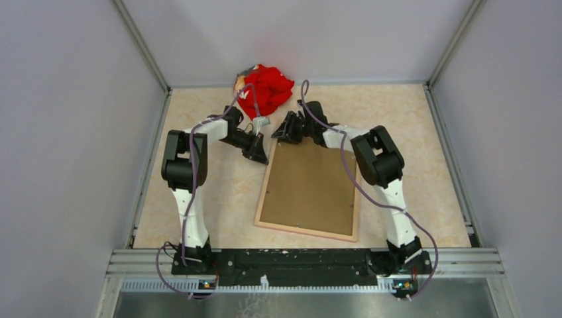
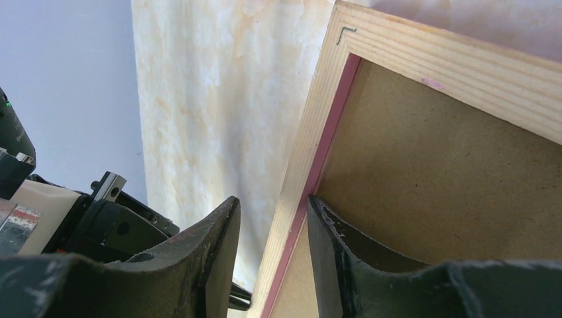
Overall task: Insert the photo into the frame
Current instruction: Install the photo frame at the center of the board.
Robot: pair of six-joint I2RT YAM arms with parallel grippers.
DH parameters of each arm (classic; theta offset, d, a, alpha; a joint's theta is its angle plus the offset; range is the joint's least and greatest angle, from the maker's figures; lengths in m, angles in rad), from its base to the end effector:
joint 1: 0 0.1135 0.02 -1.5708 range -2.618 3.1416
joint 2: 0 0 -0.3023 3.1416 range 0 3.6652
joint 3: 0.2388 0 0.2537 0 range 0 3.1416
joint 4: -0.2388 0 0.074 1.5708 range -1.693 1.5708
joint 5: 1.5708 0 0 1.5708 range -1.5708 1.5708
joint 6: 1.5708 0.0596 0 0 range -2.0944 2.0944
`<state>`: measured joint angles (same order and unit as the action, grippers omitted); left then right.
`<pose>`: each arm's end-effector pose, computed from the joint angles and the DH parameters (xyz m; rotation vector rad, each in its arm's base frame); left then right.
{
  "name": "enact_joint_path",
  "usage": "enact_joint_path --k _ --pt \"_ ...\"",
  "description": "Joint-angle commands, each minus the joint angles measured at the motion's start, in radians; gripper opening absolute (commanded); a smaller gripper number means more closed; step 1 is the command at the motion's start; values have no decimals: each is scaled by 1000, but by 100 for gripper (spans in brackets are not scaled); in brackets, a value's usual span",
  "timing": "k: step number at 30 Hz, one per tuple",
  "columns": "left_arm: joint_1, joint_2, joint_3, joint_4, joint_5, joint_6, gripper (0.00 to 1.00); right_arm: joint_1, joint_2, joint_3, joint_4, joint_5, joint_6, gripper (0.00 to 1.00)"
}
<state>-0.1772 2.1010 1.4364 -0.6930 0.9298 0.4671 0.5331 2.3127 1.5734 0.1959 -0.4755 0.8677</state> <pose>0.4120 -0.1223 0.1623 0.9340 2.3675 -1.2221 0.4646 0.3058 0.1489 0.0737 2.3456 1.2763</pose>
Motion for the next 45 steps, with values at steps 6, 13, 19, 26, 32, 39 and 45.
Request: enact_joint_path --k 6,13,19,26,32,39,45 --pt "-30 -30 -46 -11 -12 42 9 -49 -95 36 -106 -37 -58 43" --pt "-29 -35 -52 -13 -17 50 9 -51 -108 -13 -111 -31 -81 43" --pt "-30 -33 -48 -15 -16 49 9 -43 -100 -27 -120 -62 -87 43" --pt "-30 -31 -46 -12 -15 42 8 -15 -63 11 -217 -82 -137 42" --pt "-30 -35 -43 -14 -13 41 9 -4 -46 41 -242 -90 -148 42" --pt "-30 -37 -42 -17 -8 40 8 -3 -13 88 -274 -113 -165 41" --pt "-30 -34 -41 -21 -6 45 8 -5 4 132 -330 -110 -210 40"
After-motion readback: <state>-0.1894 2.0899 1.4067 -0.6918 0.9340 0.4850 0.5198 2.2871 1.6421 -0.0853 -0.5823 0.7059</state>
